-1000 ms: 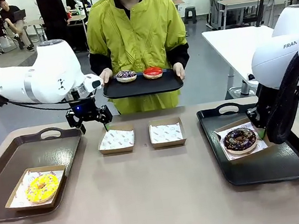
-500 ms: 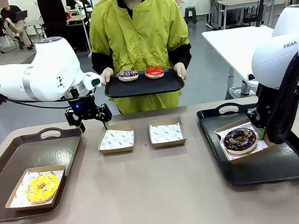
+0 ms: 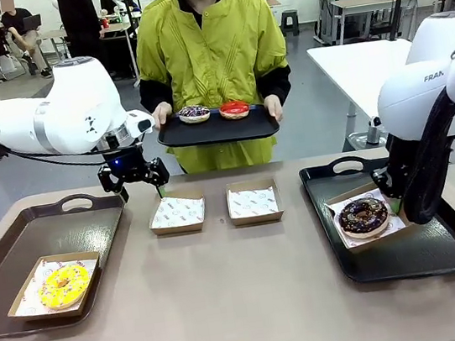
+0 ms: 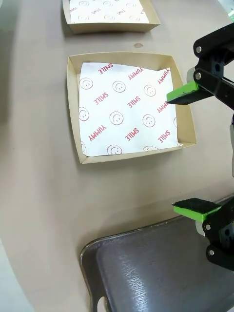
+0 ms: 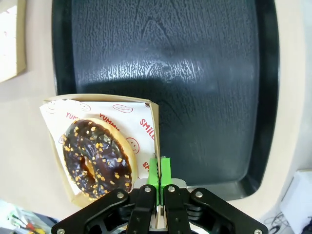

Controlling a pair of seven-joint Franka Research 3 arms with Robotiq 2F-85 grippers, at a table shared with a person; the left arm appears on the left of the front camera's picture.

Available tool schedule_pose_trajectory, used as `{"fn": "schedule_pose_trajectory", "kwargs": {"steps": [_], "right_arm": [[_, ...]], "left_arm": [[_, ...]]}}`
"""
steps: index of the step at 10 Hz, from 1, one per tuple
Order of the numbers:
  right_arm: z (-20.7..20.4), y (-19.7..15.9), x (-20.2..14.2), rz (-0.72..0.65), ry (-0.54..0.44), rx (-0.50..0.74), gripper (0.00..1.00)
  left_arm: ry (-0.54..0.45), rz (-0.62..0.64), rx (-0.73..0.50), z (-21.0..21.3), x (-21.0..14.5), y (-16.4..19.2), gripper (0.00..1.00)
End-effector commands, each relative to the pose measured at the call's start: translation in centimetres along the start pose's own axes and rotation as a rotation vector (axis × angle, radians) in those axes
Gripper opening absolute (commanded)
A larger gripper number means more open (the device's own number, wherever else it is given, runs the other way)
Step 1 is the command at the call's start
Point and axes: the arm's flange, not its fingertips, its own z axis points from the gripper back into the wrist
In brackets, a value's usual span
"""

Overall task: Individually package the donuts and arrange them on the tray.
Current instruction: Place the picked Paper togo box on the Handle tray while simultaneously picking up another Paper togo box from the table with the other hand.

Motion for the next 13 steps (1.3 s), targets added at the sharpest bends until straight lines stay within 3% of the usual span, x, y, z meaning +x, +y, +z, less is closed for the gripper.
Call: {"fn": "schedule_pose_trajectory", "kwargs": {"steps": [1,12,13], "right_arm": [[-1.8,0.4,0.7,-0.03,-0.021,-0.045,0.02],[-4.7,0.2,1.9,-0.01,0.047,-0.046,0.02],[-4.7,0.2,1.9,0.006,0.052,-0.039,0.39]], "left_arm": [[-0.011,0.031,0.0,-0.7,0.4,-0.3,1.0],[0.116,0.105,0.0,-5.0,3.0,-1.1,1.0],[0.124,0.11,-0.008,-5.1,3.2,-1.1,0.4]]}}
